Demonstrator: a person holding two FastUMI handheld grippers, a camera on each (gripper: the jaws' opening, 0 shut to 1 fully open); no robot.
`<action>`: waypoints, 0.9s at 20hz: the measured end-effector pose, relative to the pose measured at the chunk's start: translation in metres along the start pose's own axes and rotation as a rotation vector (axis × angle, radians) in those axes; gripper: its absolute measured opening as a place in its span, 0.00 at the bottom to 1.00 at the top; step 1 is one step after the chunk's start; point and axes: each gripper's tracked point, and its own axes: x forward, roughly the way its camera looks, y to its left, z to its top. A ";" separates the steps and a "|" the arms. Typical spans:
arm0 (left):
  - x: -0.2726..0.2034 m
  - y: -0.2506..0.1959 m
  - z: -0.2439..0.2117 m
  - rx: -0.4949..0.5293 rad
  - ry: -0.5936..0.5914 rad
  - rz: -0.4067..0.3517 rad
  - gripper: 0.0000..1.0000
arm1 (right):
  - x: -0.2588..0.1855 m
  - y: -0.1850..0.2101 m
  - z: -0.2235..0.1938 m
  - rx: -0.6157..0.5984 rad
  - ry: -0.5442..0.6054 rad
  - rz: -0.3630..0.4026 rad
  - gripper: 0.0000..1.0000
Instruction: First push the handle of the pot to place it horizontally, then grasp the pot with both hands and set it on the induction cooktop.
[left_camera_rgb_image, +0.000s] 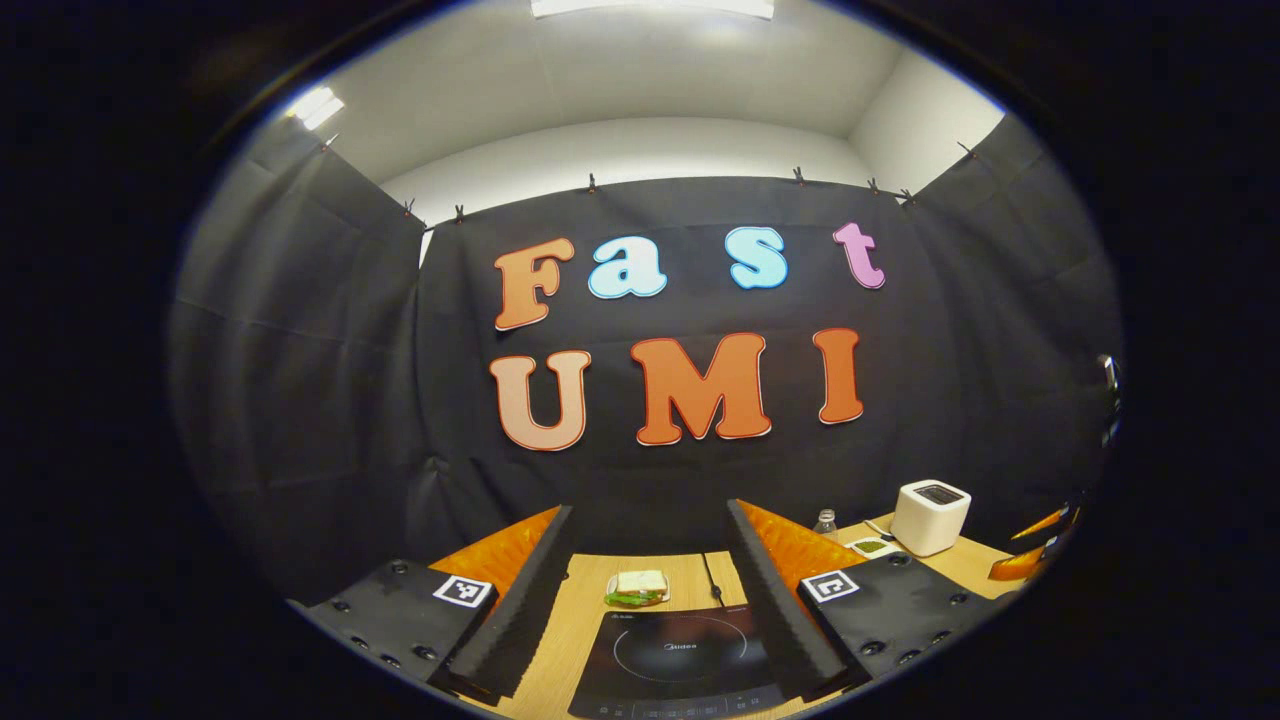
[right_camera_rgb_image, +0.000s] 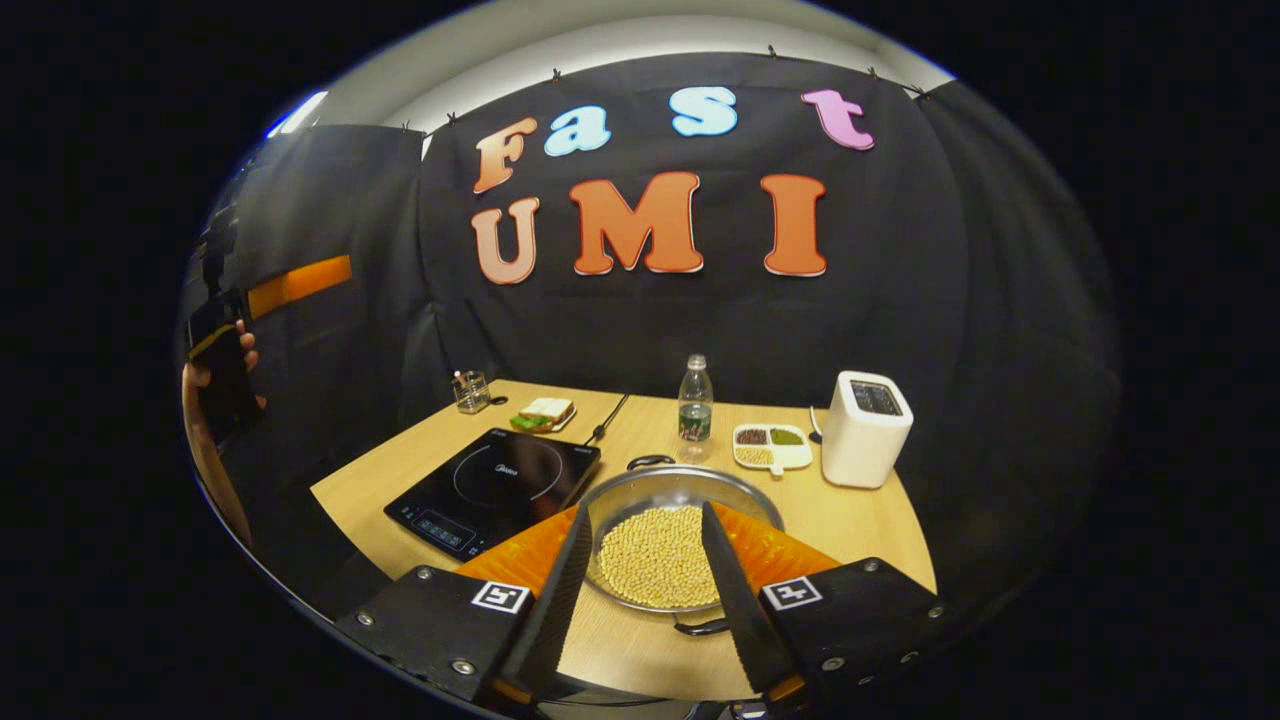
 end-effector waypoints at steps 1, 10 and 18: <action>0.000 0.001 -0.003 0.016 0.000 0.008 0.97 | 0.008 0.004 -0.017 0.004 0.051 0.018 0.69; 0.008 0.001 -0.029 0.037 0.048 0.018 1.00 | 0.041 0.027 -0.103 0.173 0.328 0.111 0.25; 0.017 0.003 -0.044 0.031 0.077 0.028 1.00 | 0.058 0.040 -0.157 0.277 0.541 0.143 0.00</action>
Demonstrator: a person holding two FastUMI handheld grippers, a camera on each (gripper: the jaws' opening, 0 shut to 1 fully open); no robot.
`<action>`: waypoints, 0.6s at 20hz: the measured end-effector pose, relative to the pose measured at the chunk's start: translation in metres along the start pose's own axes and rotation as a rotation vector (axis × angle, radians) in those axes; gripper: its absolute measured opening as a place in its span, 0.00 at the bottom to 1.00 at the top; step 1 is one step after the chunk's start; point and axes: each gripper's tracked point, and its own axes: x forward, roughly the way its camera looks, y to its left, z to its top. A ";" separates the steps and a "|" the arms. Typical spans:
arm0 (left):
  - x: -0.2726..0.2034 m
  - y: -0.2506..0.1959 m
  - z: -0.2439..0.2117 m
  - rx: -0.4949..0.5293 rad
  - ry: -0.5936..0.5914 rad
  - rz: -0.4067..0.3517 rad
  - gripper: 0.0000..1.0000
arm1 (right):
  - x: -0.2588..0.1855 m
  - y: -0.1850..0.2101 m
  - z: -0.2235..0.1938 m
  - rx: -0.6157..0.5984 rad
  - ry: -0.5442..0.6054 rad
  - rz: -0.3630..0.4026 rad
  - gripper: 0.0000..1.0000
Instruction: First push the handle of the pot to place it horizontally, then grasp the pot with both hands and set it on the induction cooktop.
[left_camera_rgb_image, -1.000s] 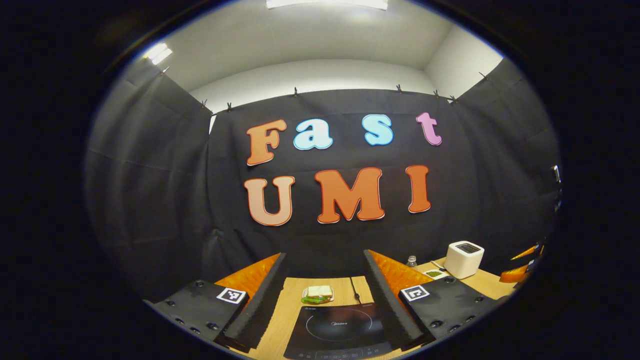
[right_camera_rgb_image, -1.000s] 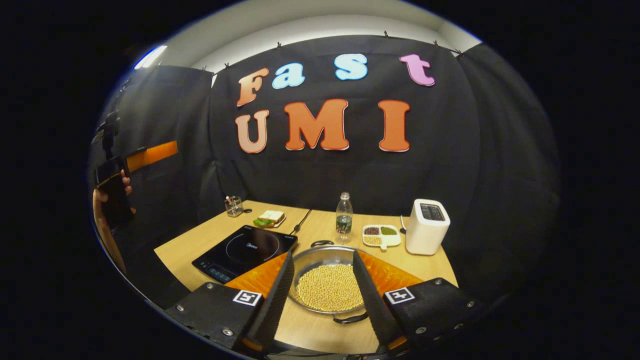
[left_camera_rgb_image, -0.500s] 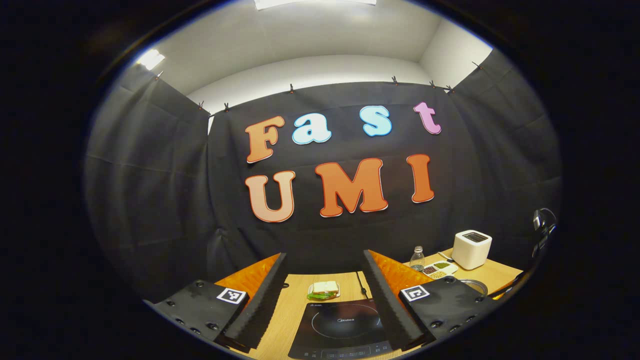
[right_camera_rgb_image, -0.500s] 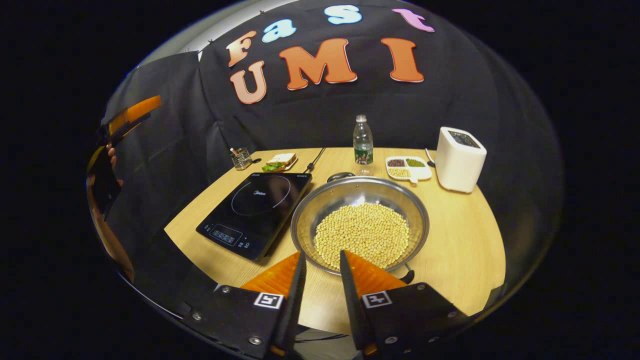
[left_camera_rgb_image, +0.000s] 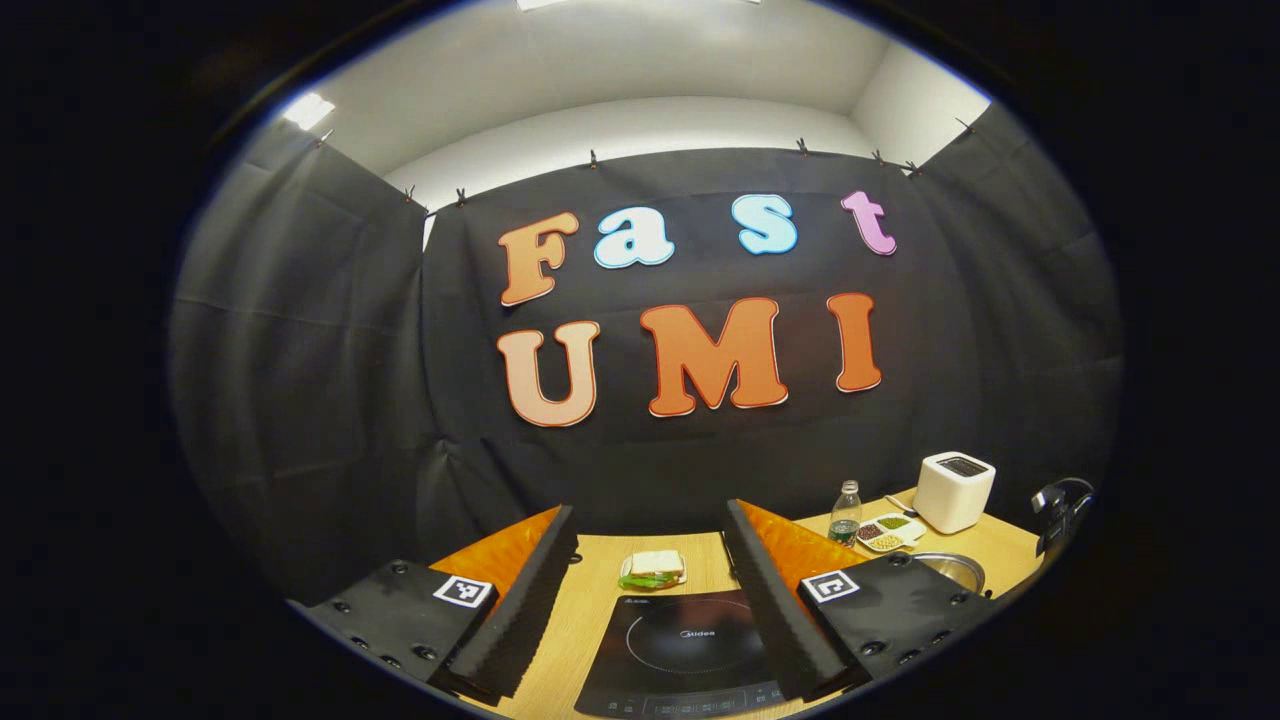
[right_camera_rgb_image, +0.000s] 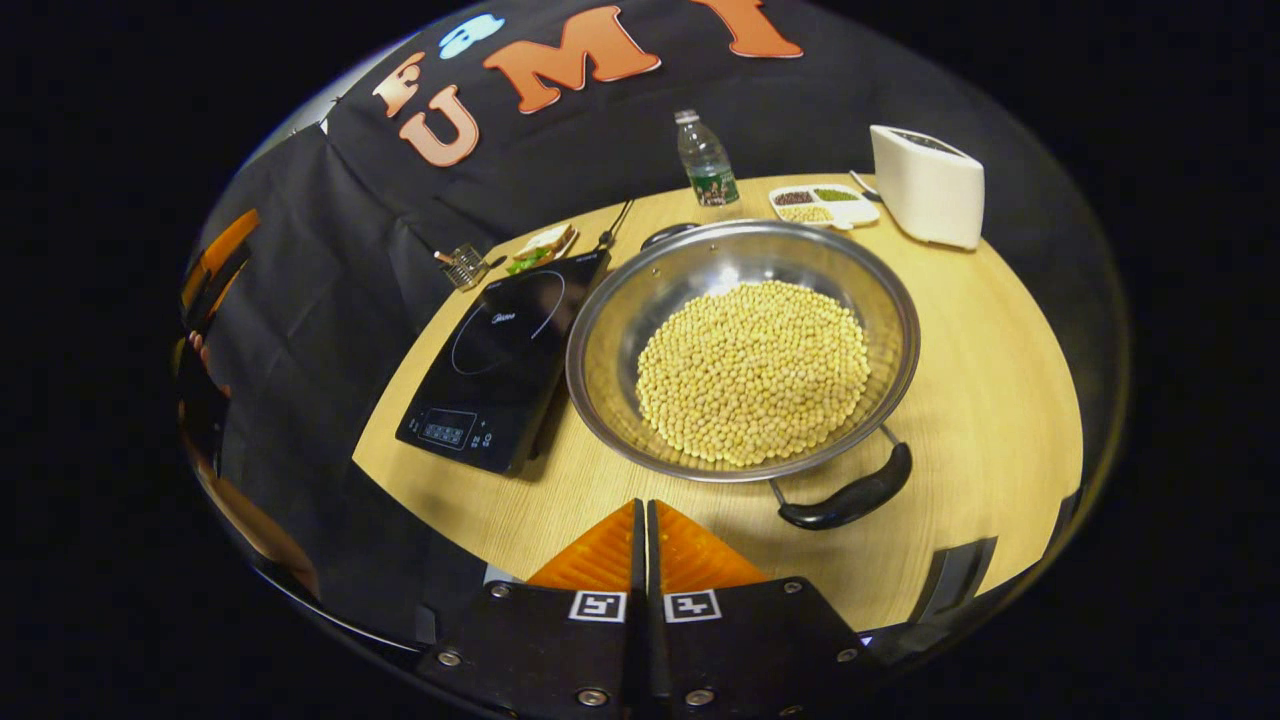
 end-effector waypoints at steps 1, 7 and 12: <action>0.002 0.001 0.001 0.000 0.000 0.001 1.00 | 0.000 -0.001 -0.005 0.005 0.026 -0.001 0.00; 0.005 0.003 -0.002 -0.003 0.000 0.006 1.00 | 0.018 -0.022 -0.021 0.124 0.181 -0.042 0.00; 0.008 0.005 -0.006 -0.003 0.006 0.008 1.00 | 0.024 -0.036 -0.019 0.289 0.224 -0.022 0.00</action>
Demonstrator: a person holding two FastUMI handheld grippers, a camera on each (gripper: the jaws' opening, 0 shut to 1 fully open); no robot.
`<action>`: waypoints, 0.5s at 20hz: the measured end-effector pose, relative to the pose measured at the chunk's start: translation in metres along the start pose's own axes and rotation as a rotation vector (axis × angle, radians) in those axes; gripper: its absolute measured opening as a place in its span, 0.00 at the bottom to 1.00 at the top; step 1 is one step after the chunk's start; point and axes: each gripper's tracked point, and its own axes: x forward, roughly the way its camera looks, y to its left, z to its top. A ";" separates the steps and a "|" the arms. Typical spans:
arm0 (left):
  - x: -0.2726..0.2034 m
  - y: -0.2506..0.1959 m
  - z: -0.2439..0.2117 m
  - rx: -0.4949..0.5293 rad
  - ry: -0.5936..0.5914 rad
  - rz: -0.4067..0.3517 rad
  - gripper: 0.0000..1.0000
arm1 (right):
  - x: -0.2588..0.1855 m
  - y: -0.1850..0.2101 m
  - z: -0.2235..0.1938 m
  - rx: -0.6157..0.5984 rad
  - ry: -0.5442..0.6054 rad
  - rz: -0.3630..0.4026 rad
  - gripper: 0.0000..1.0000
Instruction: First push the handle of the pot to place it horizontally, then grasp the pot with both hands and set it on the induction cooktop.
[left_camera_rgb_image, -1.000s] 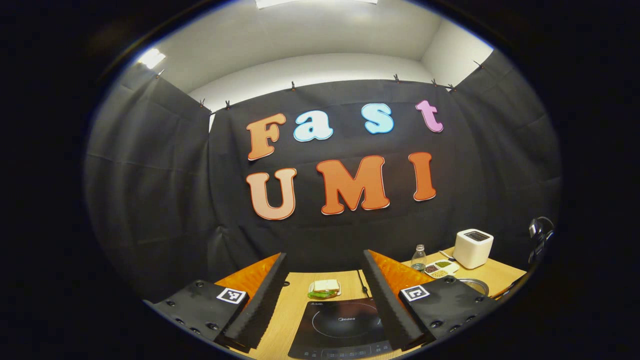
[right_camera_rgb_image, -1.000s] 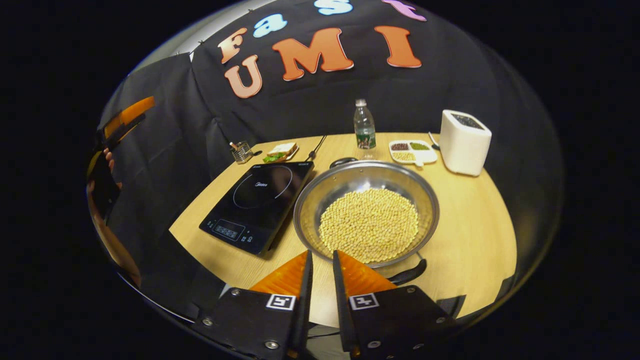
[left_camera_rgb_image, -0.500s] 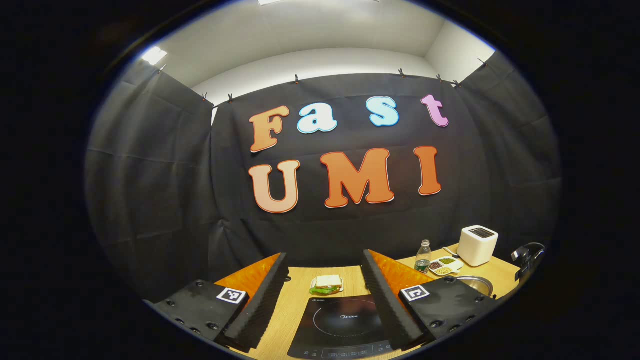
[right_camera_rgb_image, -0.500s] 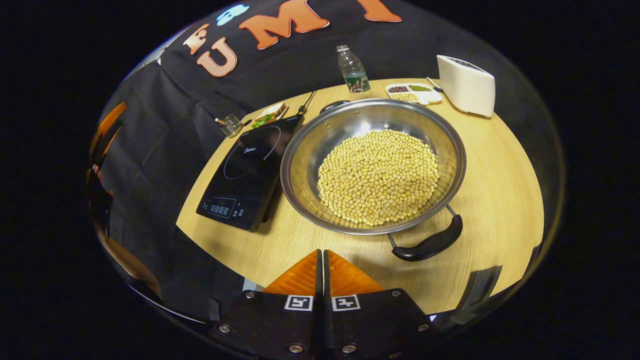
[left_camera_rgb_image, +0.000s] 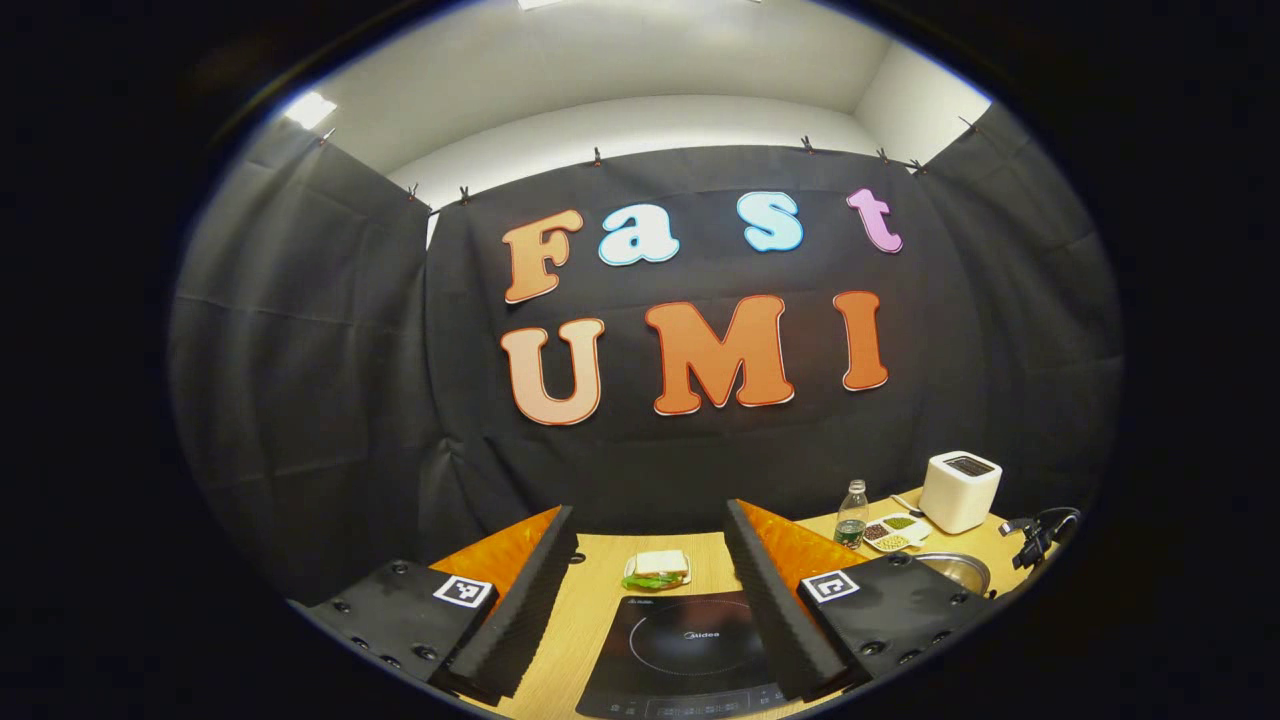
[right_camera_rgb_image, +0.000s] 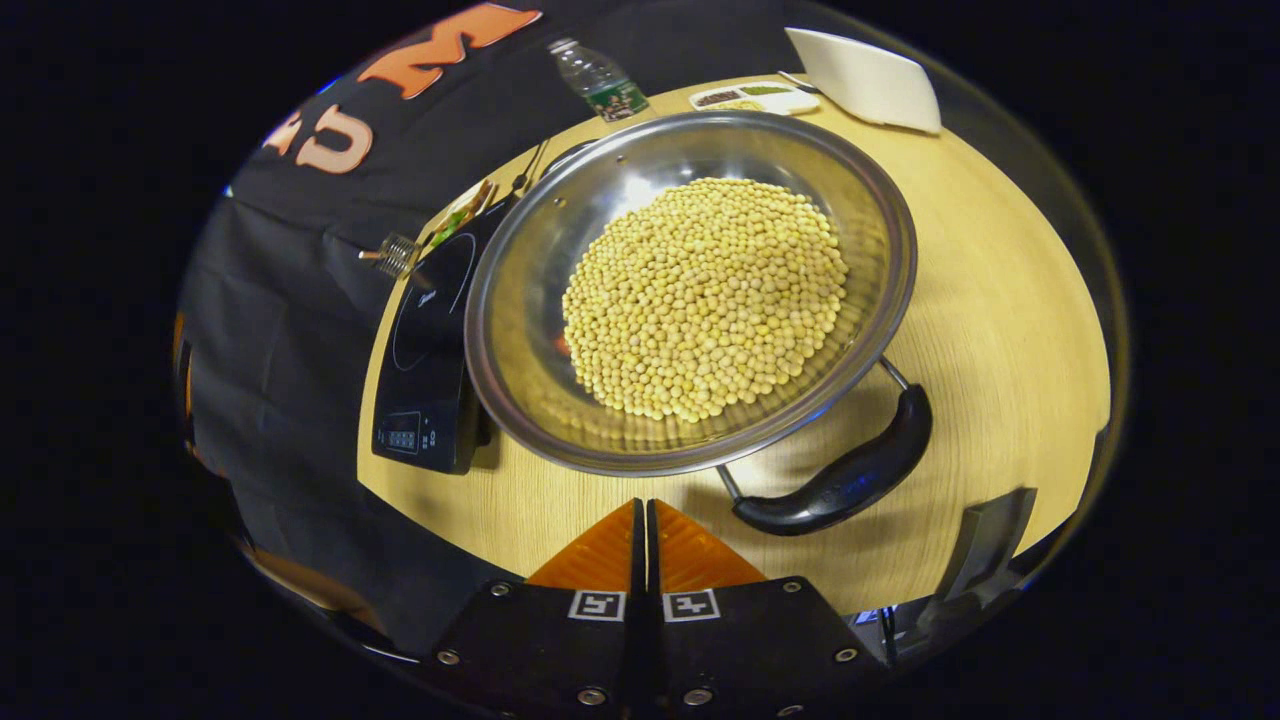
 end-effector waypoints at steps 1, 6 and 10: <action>0.001 0.000 -0.001 0.002 0.004 0.000 1.00 | 0.000 -0.005 0.005 0.023 -0.004 -0.005 0.00; 0.007 -0.003 -0.002 0.012 0.013 -0.004 1.00 | 0.001 -0.019 0.011 0.067 -0.006 -0.030 0.00; 0.008 -0.010 -0.002 0.015 0.011 -0.022 1.00 | -0.003 -0.034 0.024 0.069 -0.027 -0.077 0.00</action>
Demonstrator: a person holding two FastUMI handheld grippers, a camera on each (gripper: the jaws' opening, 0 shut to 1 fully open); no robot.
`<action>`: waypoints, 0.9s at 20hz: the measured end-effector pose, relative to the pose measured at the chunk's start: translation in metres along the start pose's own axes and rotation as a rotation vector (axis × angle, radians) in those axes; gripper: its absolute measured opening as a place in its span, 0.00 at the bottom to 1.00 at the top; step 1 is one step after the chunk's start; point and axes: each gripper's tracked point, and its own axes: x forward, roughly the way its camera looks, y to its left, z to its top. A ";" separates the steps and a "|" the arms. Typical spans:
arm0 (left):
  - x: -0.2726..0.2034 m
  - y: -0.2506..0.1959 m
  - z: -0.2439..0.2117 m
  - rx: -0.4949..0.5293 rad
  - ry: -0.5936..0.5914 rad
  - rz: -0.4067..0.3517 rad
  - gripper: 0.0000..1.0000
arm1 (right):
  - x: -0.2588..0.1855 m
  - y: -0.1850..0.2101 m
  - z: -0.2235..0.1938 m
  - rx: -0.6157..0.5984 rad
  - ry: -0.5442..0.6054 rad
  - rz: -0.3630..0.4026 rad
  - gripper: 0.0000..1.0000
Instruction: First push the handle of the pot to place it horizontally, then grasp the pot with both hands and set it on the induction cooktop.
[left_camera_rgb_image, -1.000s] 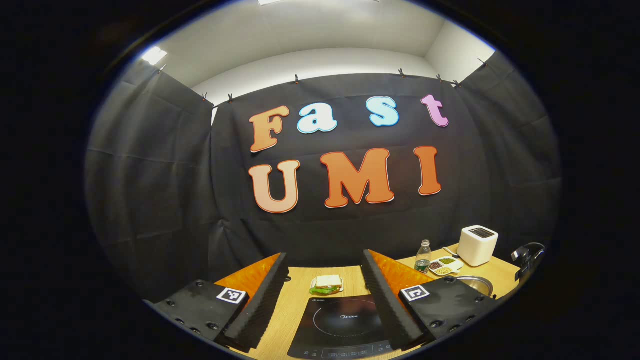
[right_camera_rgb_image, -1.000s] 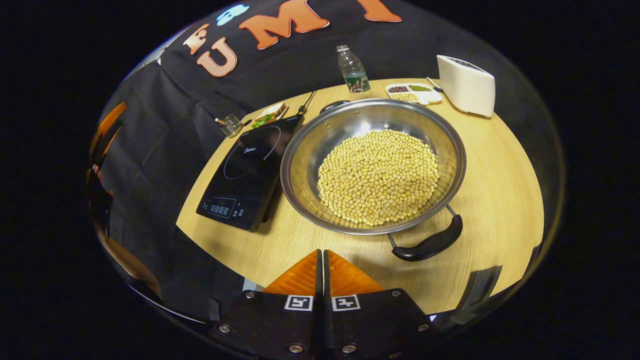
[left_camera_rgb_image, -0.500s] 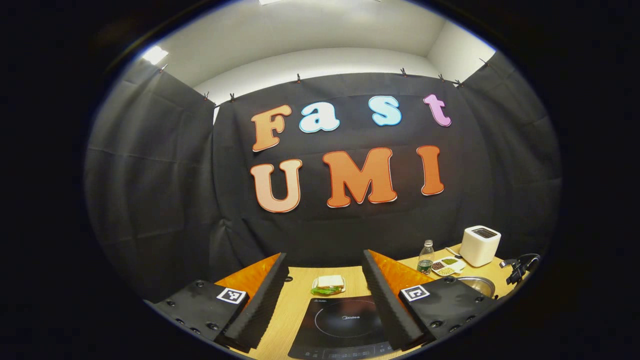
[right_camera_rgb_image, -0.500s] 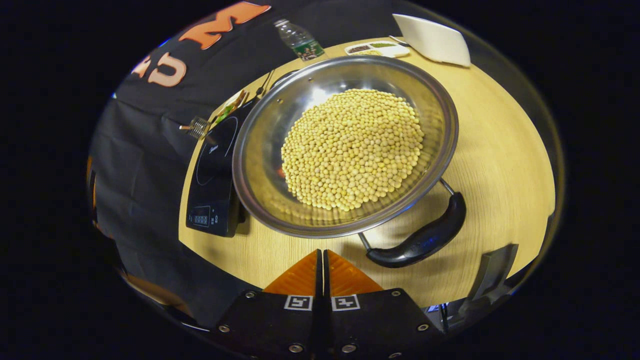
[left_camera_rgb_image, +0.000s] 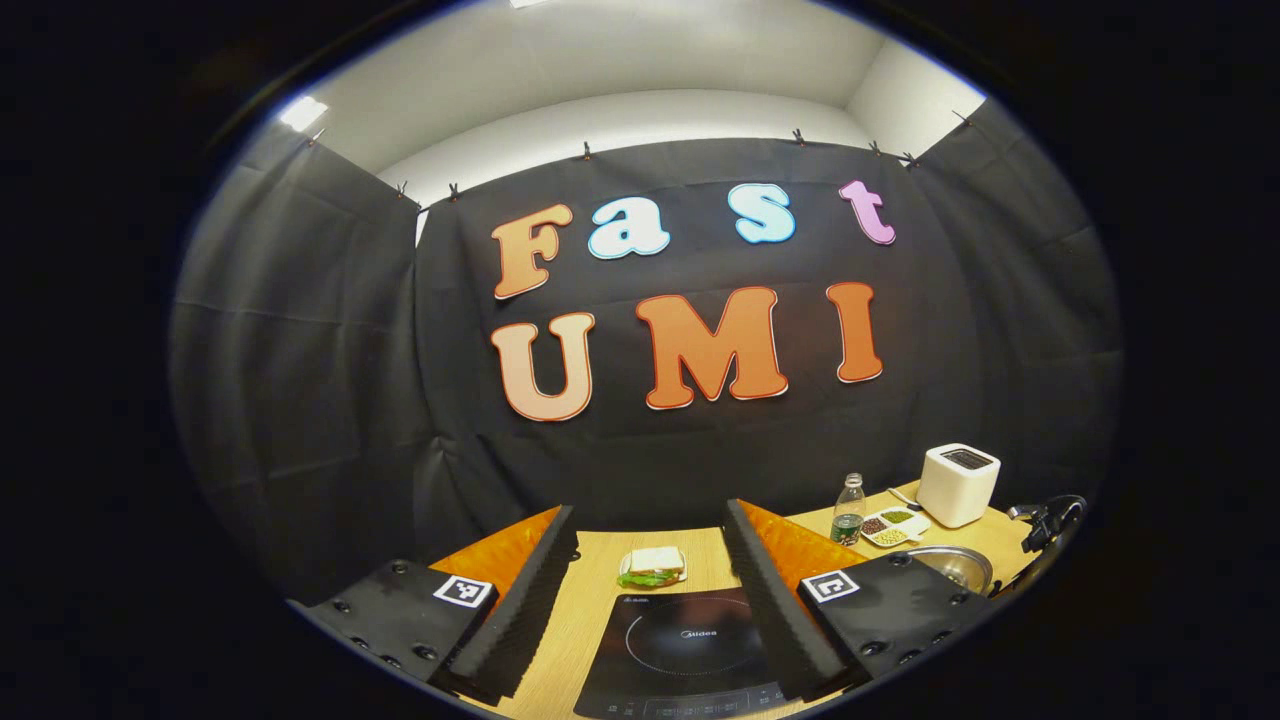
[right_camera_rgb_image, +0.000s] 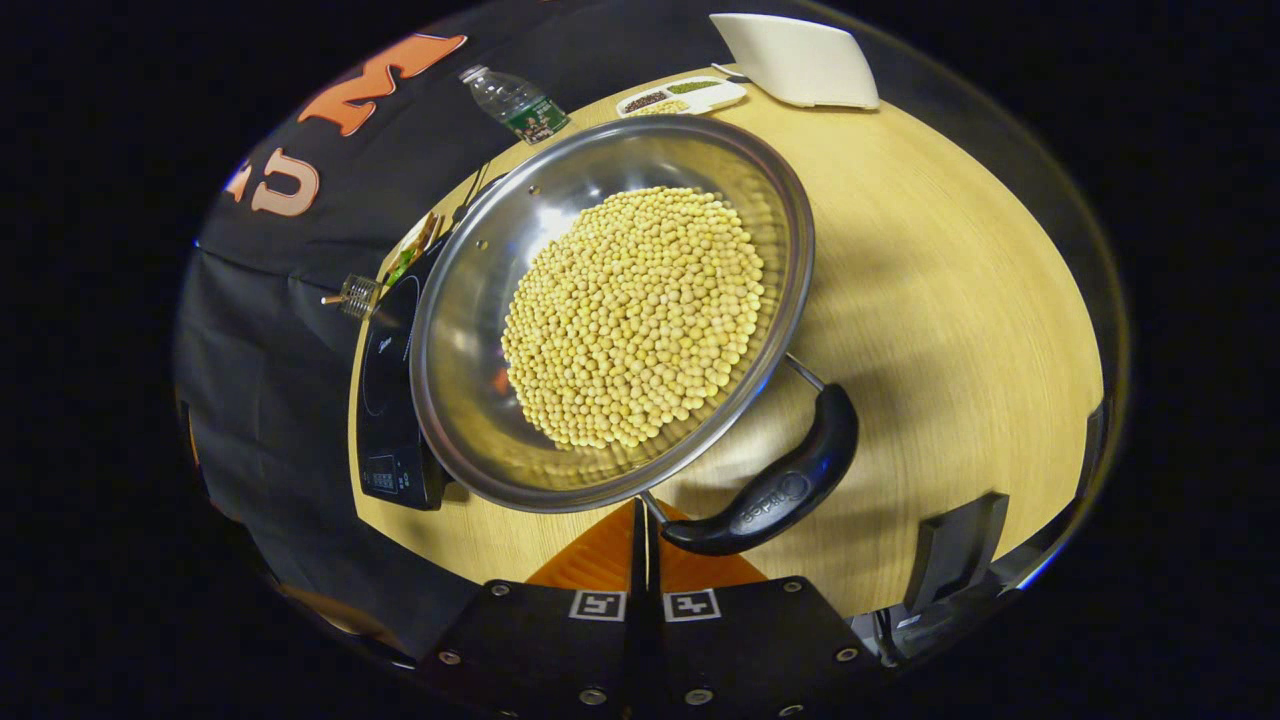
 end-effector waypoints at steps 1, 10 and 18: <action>0.002 -0.002 -0.001 -0.001 0.001 -0.003 1.00 | 0.001 -0.003 0.004 -0.006 -0.011 -0.013 0.00; 0.010 -0.003 -0.014 -0.025 0.027 -0.010 1.00 | 0.008 -0.023 0.046 0.006 -0.091 -0.102 0.00; 0.015 -0.005 -0.023 -0.049 0.039 -0.017 1.00 | 0.011 -0.045 0.089 0.009 -0.147 -0.162 0.00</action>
